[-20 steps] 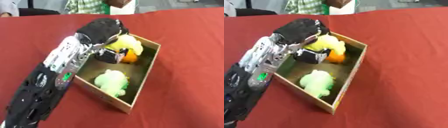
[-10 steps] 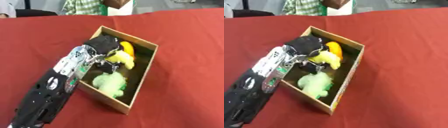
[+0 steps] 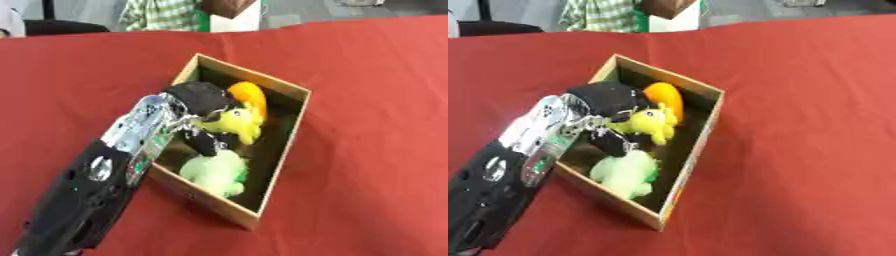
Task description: Pick up objects on the table and place them in the box.
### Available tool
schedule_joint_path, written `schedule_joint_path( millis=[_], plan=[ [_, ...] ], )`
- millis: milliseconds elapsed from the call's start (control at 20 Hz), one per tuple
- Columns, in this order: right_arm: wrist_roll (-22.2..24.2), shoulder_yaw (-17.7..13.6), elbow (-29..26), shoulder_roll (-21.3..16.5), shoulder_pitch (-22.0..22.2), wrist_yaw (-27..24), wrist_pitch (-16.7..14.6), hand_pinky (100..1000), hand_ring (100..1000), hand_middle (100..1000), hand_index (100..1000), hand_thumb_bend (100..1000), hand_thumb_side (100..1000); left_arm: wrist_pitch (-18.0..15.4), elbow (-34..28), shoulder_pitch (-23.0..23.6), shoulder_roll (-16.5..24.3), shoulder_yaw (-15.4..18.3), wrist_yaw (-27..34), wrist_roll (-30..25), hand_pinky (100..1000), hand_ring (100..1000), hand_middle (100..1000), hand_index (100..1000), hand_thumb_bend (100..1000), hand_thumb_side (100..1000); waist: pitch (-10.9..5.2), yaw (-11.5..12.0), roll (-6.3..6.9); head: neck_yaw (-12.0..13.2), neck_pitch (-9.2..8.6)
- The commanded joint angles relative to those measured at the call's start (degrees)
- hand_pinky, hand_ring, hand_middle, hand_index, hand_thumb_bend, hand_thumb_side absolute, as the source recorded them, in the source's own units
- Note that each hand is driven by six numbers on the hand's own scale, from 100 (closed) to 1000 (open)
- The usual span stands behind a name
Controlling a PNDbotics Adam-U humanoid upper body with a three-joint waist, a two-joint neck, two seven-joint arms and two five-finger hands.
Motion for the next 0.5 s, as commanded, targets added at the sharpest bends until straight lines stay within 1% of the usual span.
schedule_joint_path(
  millis=[50, 250, 400, 450, 500],
  plan=[
    [-0.2, -0.4, -0.9, -0.8, -0.6, -0.2, 0.0, 908, 827, 758, 932, 100, 874, 1.4, -2.0, -0.5, 0.8, 1.4, -0.9, 1.4, 807, 920, 938, 993, 482, 1000, -1.36, 0.1, -0.39, -1.2, -0.22],
    [-0.2, -0.4, -0.9, -0.8, -0.6, -0.3, 0.0, 908, 827, 758, 932, 100, 874, 3.7, -3.7, -0.4, 1.0, 2.8, -0.5, 3.7, 831, 936, 951, 1000, 435, 1000, -1.41, 0.2, -0.38, -1.6, -0.34],
    [-0.3, -0.5, -0.9, -0.7, -0.6, -0.3, 0.1, 908, 827, 758, 932, 100, 874, 6.3, -6.1, -0.2, 1.2, 4.7, 1.8, 6.7, 841, 945, 957, 1000, 370, 1000, -1.48, 0.3, -0.36, -1.5, -0.27],
    [-0.4, -0.5, -0.9, -0.7, -0.6, -0.3, 0.1, 908, 827, 758, 932, 100, 874, 7.4, -7.3, -0.1, 1.3, 5.6, 3.0, 8.4, 840, 943, 951, 1000, 324, 1000, -1.52, 0.4, -0.35, -1.5, -0.24],
    [-0.4, -0.5, -0.9, -0.7, -0.6, -0.4, 0.1, 908, 827, 758, 932, 100, 874, 8.6, -8.5, 0.0, 1.4, 6.4, 4.6, 10.2, 832, 935, 934, 1000, 247, 1000, -1.56, 0.4, -0.34, -1.4, -0.21]
  ],
)
